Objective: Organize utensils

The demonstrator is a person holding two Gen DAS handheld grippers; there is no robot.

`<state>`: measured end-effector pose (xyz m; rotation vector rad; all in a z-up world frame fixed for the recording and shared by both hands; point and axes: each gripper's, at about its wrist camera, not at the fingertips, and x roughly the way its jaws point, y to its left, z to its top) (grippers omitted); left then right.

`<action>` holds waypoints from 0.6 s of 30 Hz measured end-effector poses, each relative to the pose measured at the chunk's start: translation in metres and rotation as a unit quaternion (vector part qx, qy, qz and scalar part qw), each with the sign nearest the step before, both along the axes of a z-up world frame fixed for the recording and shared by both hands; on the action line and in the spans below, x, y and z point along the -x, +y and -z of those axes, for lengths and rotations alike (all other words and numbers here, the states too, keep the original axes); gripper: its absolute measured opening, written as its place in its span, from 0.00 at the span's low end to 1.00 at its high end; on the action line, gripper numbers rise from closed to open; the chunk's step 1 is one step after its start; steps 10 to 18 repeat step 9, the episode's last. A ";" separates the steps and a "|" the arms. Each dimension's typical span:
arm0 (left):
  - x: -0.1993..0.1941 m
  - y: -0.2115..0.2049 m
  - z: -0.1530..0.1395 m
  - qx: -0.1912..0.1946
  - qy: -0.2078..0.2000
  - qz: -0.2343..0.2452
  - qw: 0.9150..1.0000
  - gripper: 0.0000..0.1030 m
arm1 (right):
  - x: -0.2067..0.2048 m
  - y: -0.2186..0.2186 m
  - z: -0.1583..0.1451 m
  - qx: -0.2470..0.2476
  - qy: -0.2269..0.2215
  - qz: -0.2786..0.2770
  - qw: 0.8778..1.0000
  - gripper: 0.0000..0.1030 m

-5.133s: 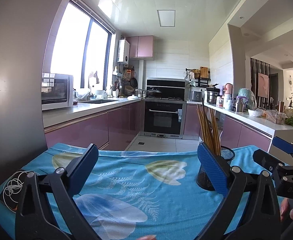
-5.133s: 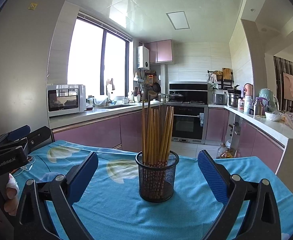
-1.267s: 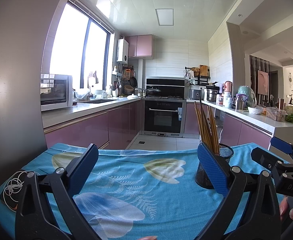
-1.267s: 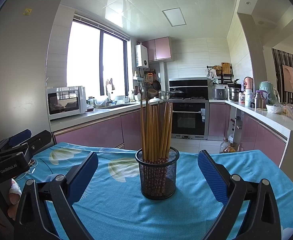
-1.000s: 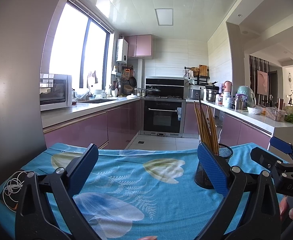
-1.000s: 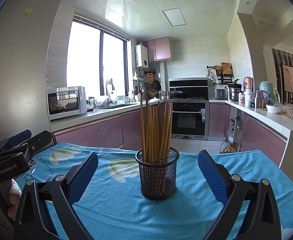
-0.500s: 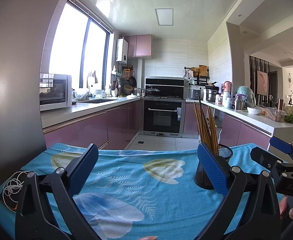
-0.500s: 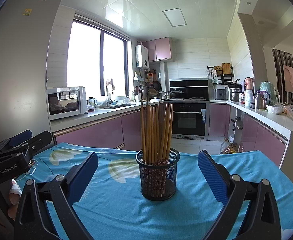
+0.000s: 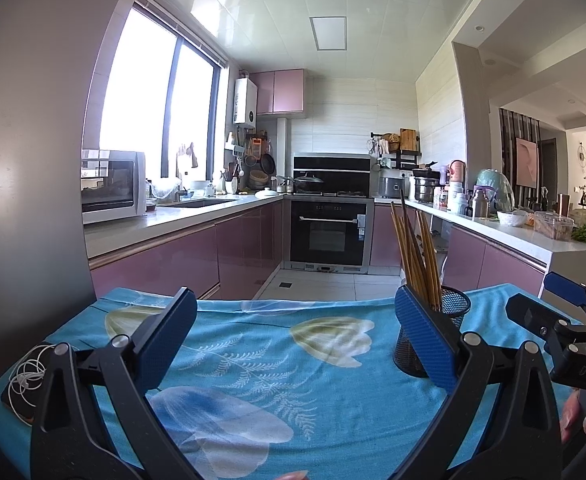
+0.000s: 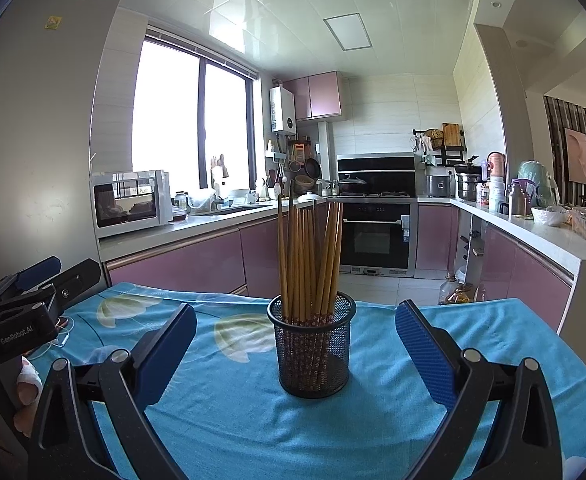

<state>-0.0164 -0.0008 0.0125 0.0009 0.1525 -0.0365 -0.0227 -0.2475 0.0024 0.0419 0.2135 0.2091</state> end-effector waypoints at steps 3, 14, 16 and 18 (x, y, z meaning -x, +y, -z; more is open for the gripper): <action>-0.002 0.001 0.002 -0.001 0.010 0.002 1.000 0.95 | -0.005 -0.007 0.005 0.011 0.012 0.011 1.000 0.94; -0.031 0.013 0.015 -0.005 0.087 -0.005 0.996 0.95 | -0.055 -0.055 0.031 0.056 0.144 0.081 0.985 0.94; -0.031 0.013 0.015 -0.005 0.087 -0.005 0.996 0.95 | -0.055 -0.055 0.031 0.056 0.144 0.081 0.985 0.94; -0.031 0.013 0.015 -0.005 0.087 -0.005 0.996 0.95 | -0.055 -0.055 0.031 0.056 0.144 0.081 0.985 0.94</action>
